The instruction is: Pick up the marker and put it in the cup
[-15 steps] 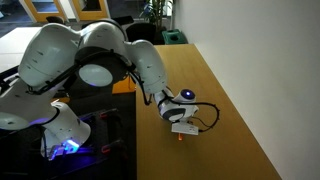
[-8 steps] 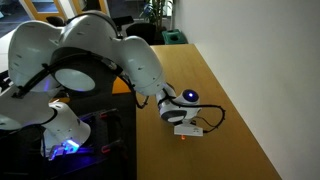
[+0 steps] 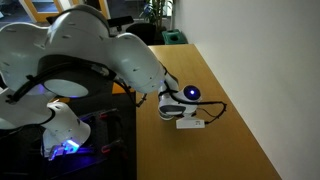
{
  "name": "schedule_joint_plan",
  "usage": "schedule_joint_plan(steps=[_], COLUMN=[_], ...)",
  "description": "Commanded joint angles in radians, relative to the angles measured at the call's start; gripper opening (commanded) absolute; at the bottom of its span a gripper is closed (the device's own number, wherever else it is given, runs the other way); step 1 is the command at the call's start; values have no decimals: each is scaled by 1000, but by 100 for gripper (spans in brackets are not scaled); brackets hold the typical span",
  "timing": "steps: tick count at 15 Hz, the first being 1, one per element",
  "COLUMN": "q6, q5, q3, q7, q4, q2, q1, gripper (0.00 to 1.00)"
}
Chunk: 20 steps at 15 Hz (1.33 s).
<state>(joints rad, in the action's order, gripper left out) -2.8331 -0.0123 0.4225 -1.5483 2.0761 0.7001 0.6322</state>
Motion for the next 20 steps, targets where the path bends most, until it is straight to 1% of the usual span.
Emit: schedule_joint_plan(steps=[1, 9, 15, 20], q6=[53, 139, 190, 285], q5=[82, 231, 334, 416], q3=[82, 185, 237, 264], q7=[-113, -328, -487, -642], q4=[21, 17, 18, 18], q2=[-34, -41, -46, -58], q1=[72, 143, 172, 186], gripper=[5, 5, 5, 5])
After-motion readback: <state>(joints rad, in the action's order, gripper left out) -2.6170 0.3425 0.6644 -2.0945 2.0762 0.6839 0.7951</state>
